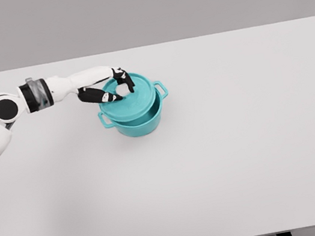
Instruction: Cover the pot with left arm
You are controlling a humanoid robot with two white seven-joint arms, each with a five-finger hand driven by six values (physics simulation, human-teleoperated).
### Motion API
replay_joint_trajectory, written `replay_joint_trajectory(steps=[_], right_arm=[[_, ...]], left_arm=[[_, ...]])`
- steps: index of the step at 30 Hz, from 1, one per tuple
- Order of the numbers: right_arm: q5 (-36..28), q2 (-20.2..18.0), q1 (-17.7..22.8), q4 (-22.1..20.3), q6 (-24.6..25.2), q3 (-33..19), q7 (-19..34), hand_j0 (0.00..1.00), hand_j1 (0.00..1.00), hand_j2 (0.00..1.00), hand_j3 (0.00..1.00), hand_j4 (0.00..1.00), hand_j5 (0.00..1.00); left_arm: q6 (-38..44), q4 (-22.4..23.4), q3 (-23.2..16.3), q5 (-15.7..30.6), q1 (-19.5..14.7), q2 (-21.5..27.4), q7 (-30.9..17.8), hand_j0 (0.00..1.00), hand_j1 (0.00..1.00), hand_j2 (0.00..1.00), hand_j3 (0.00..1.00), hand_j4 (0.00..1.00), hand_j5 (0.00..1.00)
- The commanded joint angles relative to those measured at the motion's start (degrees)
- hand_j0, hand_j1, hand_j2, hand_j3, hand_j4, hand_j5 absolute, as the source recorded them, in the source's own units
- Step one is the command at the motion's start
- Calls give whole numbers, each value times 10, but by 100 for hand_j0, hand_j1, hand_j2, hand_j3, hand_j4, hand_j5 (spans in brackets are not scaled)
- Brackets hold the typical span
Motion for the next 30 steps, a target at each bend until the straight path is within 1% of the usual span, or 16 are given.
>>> replay_joint_trajectory(steps=[1, 2, 4, 5, 21, 22, 23, 25, 30], right_arm=[[0, 0, 0, 0, 0, 0, 0, 100, 100, 100, 100, 100, 100], [0, 0, 0, 0, 0, 0, 0, 100, 100, 100, 100, 100, 100], [0, 0, 0, 0, 0, 0, 0, 100, 100, 100, 100, 100, 100], [0, 0, 0, 1, 0, 0, 0, 100, 100, 100, 100, 100, 100], [0, 0, 0, 0, 0, 0, 0, 100, 100, 100, 100, 100, 100], [0, 0, 0, 0, 0, 0, 0, 100, 100, 100, 100, 100, 100], [0, 0, 0, 0, 0, 0, 0, 100, 100, 100, 100, 100, 100], [0, 0, 0, 0, 0, 0, 0, 100, 100, 100, 100, 100, 100], [0, 0, 0, 1, 0, 0, 0, 100, 100, 100, 100, 100, 100]], left_arm=[[0, -1, 1, 3, 0, -1, 0, 50, 50, 50, 50, 50, 50], [0, -1, 1, 3, 0, -1, -1, 50, 50, 50, 50, 50, 50], [-1, -2, -18, 3, -1, -2, 0, 50, 50, 50, 50, 50, 50], [-1, -5, -19, 3, -1, -3, 1, 50, 50, 50, 50, 50, 50], [-3, -20, -21, 5, 0, 2, 0, 51, 51, 51, 51, 51, 51], [-3, -20, -21, 5, 0, 3, -1, 56, 56, 56, 56, 56, 56], [-3, -19, -21, 4, 0, 4, -1, 65, 65, 65, 65, 65, 65], [-3, -17, -20, 4, -1, 5, 0, 75, 75, 75, 75, 75, 75], [-3, -15, -20, 3, -2, 5, 0, 76, 76, 76, 76, 76, 76]])
